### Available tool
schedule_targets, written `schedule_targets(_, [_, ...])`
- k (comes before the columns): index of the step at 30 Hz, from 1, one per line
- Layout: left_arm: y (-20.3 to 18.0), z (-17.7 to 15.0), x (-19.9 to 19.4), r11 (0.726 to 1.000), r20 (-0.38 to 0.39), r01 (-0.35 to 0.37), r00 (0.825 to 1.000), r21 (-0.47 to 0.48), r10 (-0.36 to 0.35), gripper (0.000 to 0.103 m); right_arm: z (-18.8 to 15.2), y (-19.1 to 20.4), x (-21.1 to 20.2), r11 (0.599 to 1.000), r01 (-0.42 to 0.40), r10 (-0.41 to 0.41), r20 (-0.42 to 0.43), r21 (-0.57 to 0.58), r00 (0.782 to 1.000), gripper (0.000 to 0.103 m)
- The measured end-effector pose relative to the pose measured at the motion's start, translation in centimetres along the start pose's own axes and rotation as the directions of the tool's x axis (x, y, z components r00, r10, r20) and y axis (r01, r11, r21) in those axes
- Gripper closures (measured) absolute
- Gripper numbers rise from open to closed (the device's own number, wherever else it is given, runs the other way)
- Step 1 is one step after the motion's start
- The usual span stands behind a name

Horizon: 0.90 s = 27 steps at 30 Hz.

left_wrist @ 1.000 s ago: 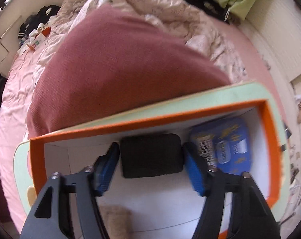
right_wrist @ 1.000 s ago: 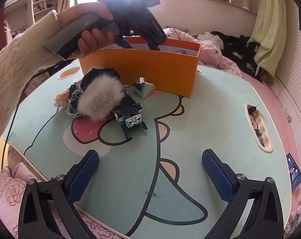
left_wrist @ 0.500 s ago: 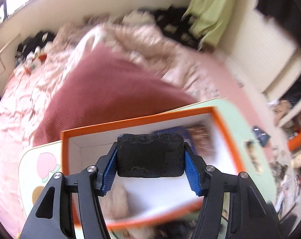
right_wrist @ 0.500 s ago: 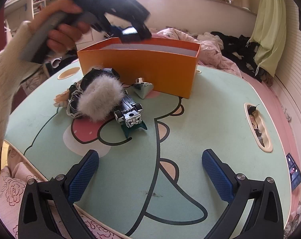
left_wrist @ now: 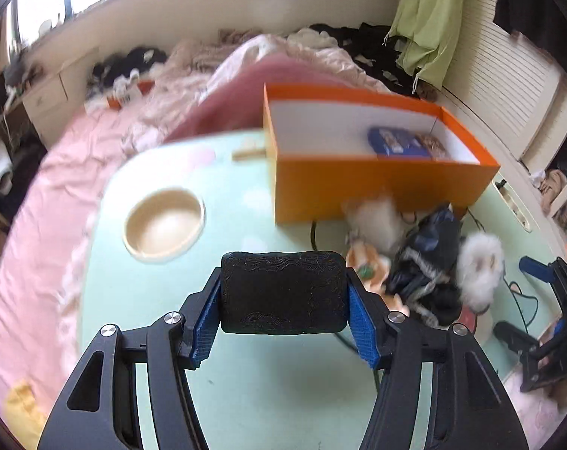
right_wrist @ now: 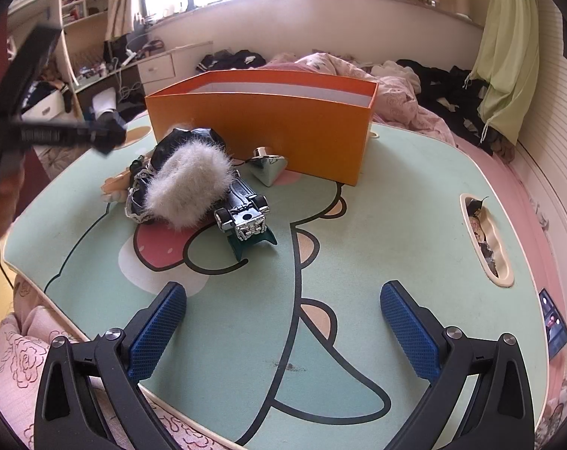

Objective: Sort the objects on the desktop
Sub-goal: 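Lift the black pouch out and set it on the table, left gripper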

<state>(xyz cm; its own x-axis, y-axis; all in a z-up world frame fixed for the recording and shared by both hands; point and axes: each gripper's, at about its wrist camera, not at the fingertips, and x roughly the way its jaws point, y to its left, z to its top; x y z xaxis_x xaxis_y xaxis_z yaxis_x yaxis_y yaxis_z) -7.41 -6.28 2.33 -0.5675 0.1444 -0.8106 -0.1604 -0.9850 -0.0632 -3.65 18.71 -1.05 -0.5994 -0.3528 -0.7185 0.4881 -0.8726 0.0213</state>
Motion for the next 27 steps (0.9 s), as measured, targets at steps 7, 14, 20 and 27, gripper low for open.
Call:
schedule_targets(7, [-3.0, 0.4, 1.8, 0.999, 0.009, -0.006, 1.000, 0.041, 0.006, 0.042, 0.0, 0.0, 0.0, 1.000, -0.001, 0.001, 0.000, 0.002, 1.000, 0.000])
schedule_targets(14, [-3.0, 0.4, -1.4, 0.998, 0.160, -0.064, 0.985, 0.023, 0.059, 0.033, 0.0, 0.0, 0.0, 1.000, 0.000, 0.000, 0.000, 0.002, 1.000, 0.000])
schedule_targets(20, [-3.2, -2.8, -4.5, 0.998, 0.235, -0.026, 0.972, 0.060, 0.011, 0.021, 0.0, 0.0, -0.1, 1.000, 0.000, 0.000, 0.001, 0.001, 1.000, 0.000])
schedule_targets(27, [-5.2, -6.1, -2.7, 0.995, 0.203, -0.081, 0.977, 0.064, 0.067, 0.021, 0.0, 0.0, -0.1, 1.000, -0.001, 0.001, 0.000, 0.002, 1.000, 0.000])
